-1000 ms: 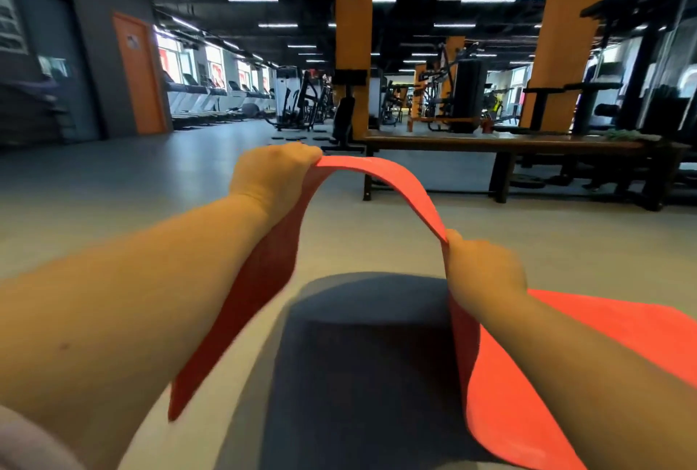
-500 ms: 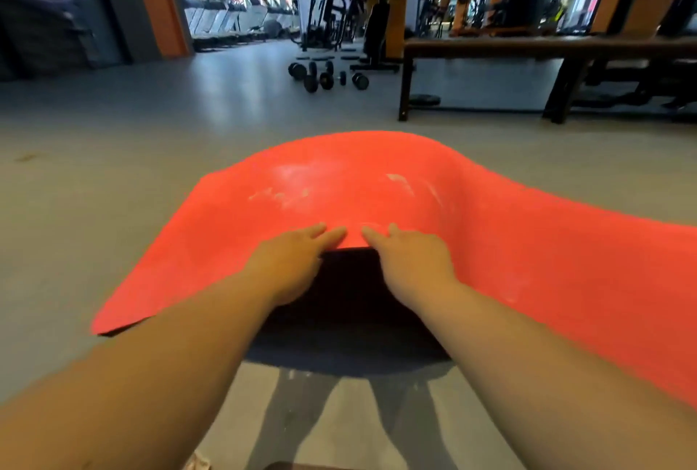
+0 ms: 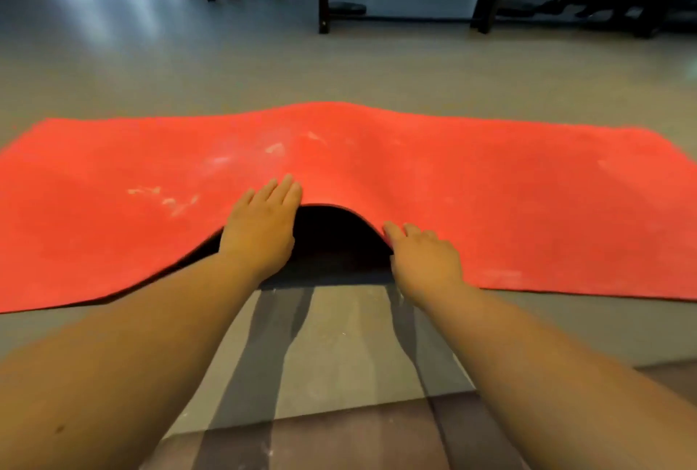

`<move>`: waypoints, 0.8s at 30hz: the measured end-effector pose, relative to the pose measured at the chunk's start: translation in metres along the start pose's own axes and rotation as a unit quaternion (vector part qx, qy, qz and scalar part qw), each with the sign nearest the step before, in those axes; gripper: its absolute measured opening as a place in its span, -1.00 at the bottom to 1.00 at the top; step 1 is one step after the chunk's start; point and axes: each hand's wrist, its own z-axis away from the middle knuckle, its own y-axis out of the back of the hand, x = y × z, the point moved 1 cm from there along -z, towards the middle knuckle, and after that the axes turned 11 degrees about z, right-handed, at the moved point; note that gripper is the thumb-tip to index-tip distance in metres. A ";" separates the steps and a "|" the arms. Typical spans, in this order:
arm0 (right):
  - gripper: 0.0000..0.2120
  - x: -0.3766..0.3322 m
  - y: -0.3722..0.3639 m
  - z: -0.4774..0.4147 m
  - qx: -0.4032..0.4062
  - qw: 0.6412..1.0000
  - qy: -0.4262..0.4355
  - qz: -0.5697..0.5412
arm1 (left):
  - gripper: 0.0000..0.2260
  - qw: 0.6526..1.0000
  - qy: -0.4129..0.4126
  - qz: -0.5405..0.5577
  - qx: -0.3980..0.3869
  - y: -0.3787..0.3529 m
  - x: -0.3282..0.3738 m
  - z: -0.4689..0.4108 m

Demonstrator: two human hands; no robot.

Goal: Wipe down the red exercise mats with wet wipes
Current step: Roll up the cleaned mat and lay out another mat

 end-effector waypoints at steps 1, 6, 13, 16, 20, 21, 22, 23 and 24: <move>-0.60 0.006 -0.010 0.000 -0.019 1.000 -0.008 -0.004 | -0.41 0.998 -0.049 -0.033 0.014 -0.005 0.011 -0.007; -0.75 0.033 -0.050 0.005 -0.146 0.980 -0.103 -0.086 | -0.62 0.973 -0.129 -0.174 -0.078 -0.030 0.071 -0.042; -0.64 0.069 -0.079 0.021 -0.355 0.627 -0.383 -0.578 | -0.74 0.977 -0.068 -0.143 -0.146 -0.063 0.106 -0.051; -0.60 0.081 -0.081 0.020 -0.234 0.495 -0.434 -0.716 | -0.80 0.984 -0.067 -0.112 -0.118 -0.059 0.094 -0.047; -0.67 0.109 -0.068 0.007 -0.072 0.417 -0.440 -0.792 | -0.79 0.988 -0.084 -0.089 -0.093 -0.050 0.102 -0.034; -0.63 0.116 -0.062 0.005 -0.057 0.418 -0.433 -0.797 | -0.76 0.988 -0.090 -0.092 -0.081 -0.048 0.105 -0.031; -0.62 0.124 -0.053 0.007 -0.053 0.418 -0.429 -0.799 | -0.69 0.989 -0.099 -0.093 -0.067 -0.042 0.110 -0.029; -0.63 0.133 -0.046 0.009 -0.051 0.414 -0.438 -0.796 | -0.60 0.988 -0.111 -0.093 -0.058 -0.036 0.116 -0.028; -0.64 0.142 -0.039 0.012 -0.049 0.411 -0.447 -0.793 | -0.52 0.987 -0.124 -0.091 -0.054 -0.030 0.123 -0.027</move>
